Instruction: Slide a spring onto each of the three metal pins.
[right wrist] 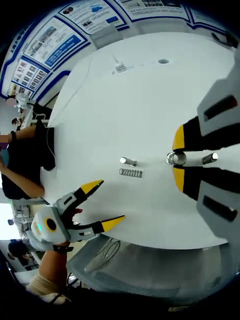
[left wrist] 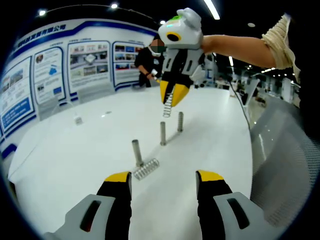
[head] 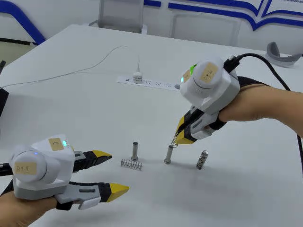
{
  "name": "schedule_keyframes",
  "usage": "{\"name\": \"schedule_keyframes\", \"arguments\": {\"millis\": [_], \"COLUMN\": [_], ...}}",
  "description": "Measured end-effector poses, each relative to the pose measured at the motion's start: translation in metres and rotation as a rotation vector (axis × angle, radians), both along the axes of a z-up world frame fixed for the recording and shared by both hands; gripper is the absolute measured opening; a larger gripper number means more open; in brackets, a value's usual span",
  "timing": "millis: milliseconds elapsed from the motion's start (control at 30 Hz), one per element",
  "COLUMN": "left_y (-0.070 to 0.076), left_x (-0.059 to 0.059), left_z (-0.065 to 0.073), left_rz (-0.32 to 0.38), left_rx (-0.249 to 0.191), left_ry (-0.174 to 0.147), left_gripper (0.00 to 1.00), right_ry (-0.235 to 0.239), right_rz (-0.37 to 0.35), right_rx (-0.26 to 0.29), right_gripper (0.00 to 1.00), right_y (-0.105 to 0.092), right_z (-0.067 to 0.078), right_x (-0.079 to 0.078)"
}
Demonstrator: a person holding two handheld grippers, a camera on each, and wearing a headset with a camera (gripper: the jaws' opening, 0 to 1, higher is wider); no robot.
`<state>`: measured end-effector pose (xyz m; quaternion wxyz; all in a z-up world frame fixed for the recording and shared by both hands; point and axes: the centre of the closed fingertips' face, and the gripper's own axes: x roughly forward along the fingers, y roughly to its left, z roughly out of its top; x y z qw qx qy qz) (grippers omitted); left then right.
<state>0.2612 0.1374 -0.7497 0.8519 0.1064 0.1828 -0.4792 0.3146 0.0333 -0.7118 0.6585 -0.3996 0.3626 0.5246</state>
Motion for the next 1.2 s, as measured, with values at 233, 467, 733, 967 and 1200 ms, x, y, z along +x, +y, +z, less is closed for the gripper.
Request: {"name": "schedule_keyframes", "arguments": {"millis": [233, 467, 733, 967, 1200], "left_y": [0.001, 0.001, 0.002, 0.000, -0.002], "left_x": [0.001, 0.001, 0.000, 0.000, 0.000], "left_z": [-0.001, -0.001, -0.003, -0.003, -0.004], "left_rz": [0.007, 0.010, 0.012, 0.010, 0.003], "left_rx": [-0.002, -0.002, -0.004, -0.004, -0.003], "left_ry": [0.002, 0.004, 0.010, 0.011, 0.014], "left_gripper": [0.53, 0.53, 0.53, 0.53, 0.52], "right_ry": [0.009, 0.027, 0.038, 0.047, 0.057], "right_rz": [0.003, 0.008, 0.017, 0.019, 0.015], "right_rx": [-0.011, -0.030, -0.057, -0.087, -0.111], "right_gripper": [0.12, 0.12, 0.12, 0.12, 0.12], "right_y": [0.004, 0.006, 0.006, 0.004, 0.004], "right_z": [-0.006, -0.012, -0.020, -0.033, -0.046], "right_x": [0.004, 0.005, 0.005, 0.008, 0.010]}}
